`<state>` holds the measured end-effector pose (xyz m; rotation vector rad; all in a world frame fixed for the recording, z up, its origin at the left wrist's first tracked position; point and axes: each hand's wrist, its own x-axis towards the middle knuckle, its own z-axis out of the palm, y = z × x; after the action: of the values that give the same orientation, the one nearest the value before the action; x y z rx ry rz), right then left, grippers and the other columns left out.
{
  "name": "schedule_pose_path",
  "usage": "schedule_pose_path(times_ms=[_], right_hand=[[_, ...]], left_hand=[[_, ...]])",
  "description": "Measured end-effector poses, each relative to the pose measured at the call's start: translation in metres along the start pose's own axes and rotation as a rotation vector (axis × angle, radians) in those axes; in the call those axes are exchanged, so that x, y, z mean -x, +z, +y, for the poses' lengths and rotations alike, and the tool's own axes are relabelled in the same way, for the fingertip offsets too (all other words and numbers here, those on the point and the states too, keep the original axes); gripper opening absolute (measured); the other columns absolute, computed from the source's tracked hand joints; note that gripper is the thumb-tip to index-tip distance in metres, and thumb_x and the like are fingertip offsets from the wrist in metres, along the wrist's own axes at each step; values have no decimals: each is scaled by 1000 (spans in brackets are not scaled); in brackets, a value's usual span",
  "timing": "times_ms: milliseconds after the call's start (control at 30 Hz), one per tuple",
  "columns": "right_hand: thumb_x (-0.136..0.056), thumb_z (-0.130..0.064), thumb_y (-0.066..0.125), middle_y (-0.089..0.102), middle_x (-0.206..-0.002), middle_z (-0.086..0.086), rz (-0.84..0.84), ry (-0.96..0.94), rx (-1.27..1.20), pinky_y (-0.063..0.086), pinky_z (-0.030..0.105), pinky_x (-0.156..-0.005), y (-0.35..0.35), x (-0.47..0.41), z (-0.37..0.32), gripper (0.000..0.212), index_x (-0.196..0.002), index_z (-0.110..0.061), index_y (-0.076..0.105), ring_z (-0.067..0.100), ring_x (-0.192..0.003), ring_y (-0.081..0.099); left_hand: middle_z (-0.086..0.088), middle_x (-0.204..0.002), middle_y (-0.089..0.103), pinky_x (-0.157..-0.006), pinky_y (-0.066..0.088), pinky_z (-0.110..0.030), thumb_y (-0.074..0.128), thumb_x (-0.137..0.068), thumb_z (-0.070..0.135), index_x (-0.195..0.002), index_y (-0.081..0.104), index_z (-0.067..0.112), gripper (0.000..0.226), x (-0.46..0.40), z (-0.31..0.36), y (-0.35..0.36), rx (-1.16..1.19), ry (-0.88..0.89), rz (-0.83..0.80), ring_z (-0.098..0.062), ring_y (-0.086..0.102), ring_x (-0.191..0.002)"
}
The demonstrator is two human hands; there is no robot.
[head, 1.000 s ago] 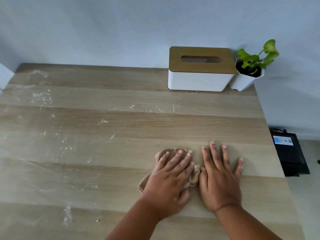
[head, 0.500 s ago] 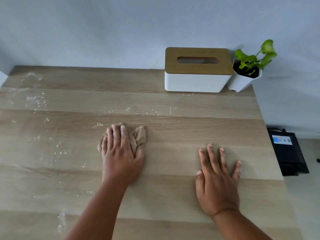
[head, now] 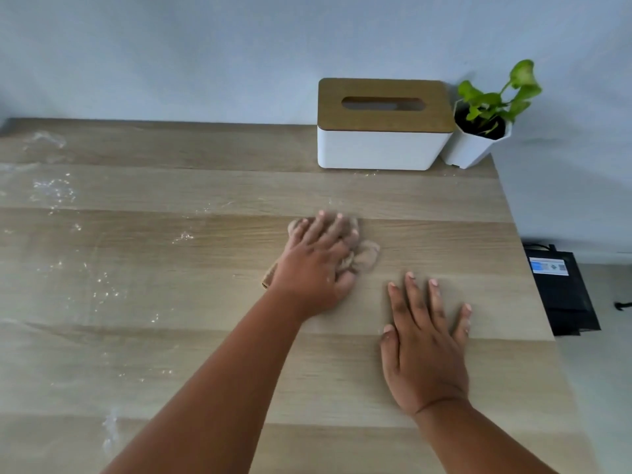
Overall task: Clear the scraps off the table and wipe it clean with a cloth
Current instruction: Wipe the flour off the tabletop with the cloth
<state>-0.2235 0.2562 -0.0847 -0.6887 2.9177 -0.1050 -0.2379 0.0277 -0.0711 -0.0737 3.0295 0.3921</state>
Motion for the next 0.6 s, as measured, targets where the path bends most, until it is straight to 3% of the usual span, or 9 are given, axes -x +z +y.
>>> schedule_pose_path(times_ms=[100, 167, 267, 400, 500, 600], right_hand=[[-93, -41, 32, 15, -171, -5, 15, -6, 1, 11, 72, -119, 0, 0, 0, 67, -159, -28, 34, 27, -159, 8], [-93, -40, 34, 16, -171, -5, 24, -7, -6, 10, 72, -119, 1, -1, 0, 66, -157, -27, 37, 27, -159, 9], [-94, -41, 34, 12, -172, -6, 32, -10, -5, 9, 71, -120, 4, -1, 1, 65, -158, -28, 34, 27, -159, 6], [-95, -40, 32, 12, -172, -4, 34, -13, -14, 10, 72, -120, 5, -1, 2, 66, -160, -27, 31, 27, -159, 5], [-96, -40, 31, 12, -172, -4, 33, -10, -14, 10, 72, -120, 4, 0, 2, 66, -160, -28, 29, 27, -159, 4], [-95, -40, 32, 15, -171, -4, 29, -9, -8, 11, 73, -119, 4, -1, 2, 66, -160, -29, 29, 28, -159, 8]], left_hand=[[3, -165, 30, -127, 12, -47, 42, -85, 45, -152, 46, 27, 70, 45, 1, 5, 88, 192, -8, -20, 14, -157], [5, -164, 31, -127, 15, -46, 52, -84, 39, -151, 48, 27, 69, 72, -17, 6, 145, 223, 10, -16, 15, -157], [3, -164, 32, -126, 16, -50, 49, -82, 40, -151, 46, 26, 71, 87, -54, 0, 144, 20, 109, -19, 16, -157], [6, -169, 20, -127, 2, -41, 31, -85, 53, -157, 34, 30, 76, 38, -73, -11, 49, -366, 124, -19, 6, -158], [3, -170, 13, -127, 0, -43, 26, -88, 56, -160, 27, 28, 77, -15, -56, -11, 19, -403, 95, -22, 4, -158], [0, -171, 13, -127, -1, -44, 22, -88, 57, -160, 25, 26, 79, -49, -23, -9, -16, -279, 34, -24, 5, -158]])
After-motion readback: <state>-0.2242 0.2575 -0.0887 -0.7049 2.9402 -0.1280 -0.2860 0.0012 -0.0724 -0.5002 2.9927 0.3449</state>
